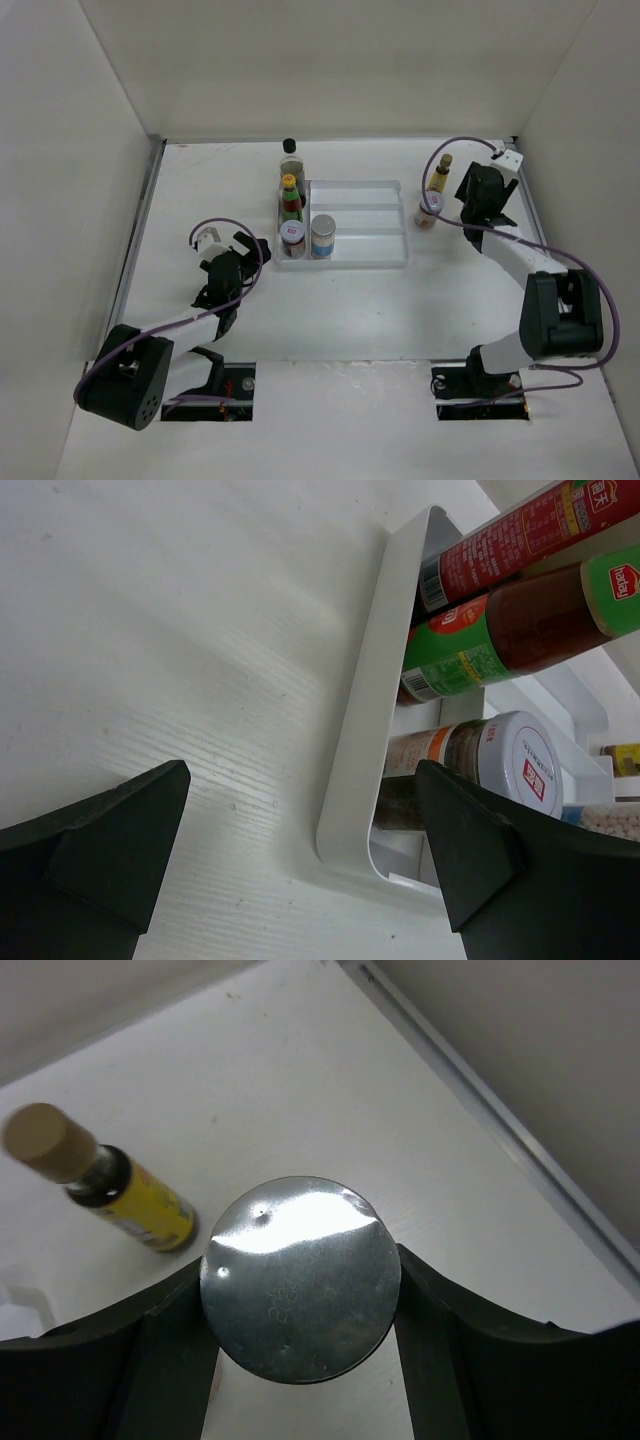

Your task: Organize the condiment bottles

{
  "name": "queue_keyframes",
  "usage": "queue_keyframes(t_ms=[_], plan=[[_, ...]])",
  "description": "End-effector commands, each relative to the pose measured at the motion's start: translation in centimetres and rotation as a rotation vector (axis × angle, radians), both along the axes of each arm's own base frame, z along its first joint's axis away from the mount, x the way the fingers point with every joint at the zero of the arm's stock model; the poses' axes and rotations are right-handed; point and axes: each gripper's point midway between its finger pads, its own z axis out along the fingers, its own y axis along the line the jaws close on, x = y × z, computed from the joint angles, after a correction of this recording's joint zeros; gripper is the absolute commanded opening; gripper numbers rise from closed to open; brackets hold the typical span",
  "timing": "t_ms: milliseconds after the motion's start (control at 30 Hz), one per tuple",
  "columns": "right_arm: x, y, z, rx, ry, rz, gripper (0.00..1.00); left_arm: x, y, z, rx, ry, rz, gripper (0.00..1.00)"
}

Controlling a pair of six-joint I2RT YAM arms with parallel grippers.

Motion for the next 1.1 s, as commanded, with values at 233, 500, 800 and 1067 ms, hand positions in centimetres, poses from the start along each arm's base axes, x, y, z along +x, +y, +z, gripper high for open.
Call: queue_keyframes(t_ms=[233, 500, 800, 1067], plan=[[-2.2, 14.5, 14.7, 0.029, -0.414, 0.312, 0.52, 1.0, -0.5, 2.2, -0.038, -0.074, -0.007, 1.0], [0.8, 29.7, 15.2, 0.141, -0.409, 0.733, 0.54, 1.1, -0.8, 1.9, -0.038, -0.061, -0.019, 1.0], [7.6, 38.3, 11.3, 0.139, -0.319, 0.873, 0.55, 0.9, -0.1, 2.1, -0.046, -0.071, -0.004, 1.0], [9.1, 41.2, 5.9, 0.127, -0.201, 0.899, 0.55, 1.0, -0.2, 2.0, -0.045, -0.068, -0.007, 1.0]])
